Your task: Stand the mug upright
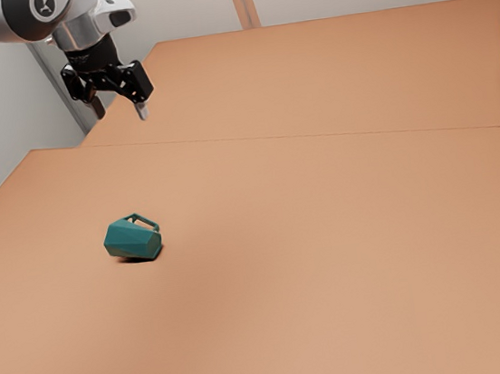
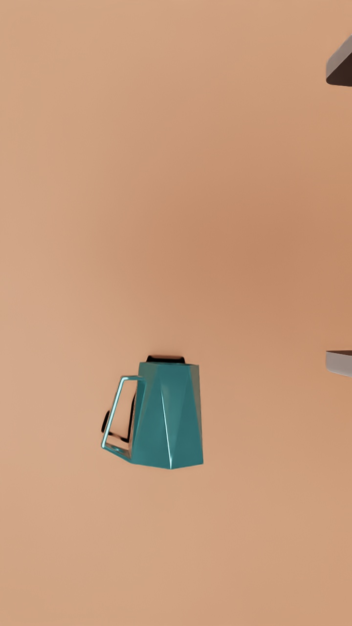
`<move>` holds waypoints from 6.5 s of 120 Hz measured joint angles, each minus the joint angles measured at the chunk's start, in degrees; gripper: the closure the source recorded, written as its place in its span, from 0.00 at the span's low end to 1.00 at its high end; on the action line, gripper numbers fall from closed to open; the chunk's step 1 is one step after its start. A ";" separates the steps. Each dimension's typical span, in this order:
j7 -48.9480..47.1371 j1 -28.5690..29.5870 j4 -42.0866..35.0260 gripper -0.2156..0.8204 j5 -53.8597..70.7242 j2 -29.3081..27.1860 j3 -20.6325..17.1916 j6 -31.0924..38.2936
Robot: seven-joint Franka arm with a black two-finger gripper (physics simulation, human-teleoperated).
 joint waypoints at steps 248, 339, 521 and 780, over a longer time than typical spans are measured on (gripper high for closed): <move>50.76 43.22 -31.24 0.23 -46.47 3.01 2.27 23.56; 55.45 43.75 -28.29 0.23 -52.39 14.37 1.36 19.03; 56.52 38.47 -25.64 0.46 -55.42 20.97 -1.53 20.59; 21.64 4.36 -39.27 0.96 -8.22 -4.58 1.71 35.92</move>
